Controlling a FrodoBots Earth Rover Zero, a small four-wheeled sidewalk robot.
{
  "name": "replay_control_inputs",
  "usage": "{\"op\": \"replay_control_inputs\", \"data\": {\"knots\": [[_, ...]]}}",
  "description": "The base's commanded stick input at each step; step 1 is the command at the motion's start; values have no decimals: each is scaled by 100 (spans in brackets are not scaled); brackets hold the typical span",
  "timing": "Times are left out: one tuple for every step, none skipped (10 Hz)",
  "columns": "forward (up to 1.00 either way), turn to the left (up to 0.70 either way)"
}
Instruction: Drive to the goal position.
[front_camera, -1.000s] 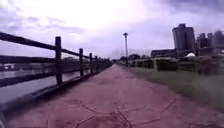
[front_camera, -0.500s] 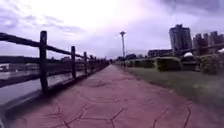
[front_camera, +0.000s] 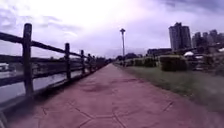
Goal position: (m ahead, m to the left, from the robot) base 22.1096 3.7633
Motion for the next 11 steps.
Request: {"op": "replay_control_inputs", "data": {"knots": [[100, 0], [100, 0], [100, 0], [100, 0], [100, 0], [100, 0], [100, 0], [100, 0], [100, 0], [100, 0], [100, 0]]}}
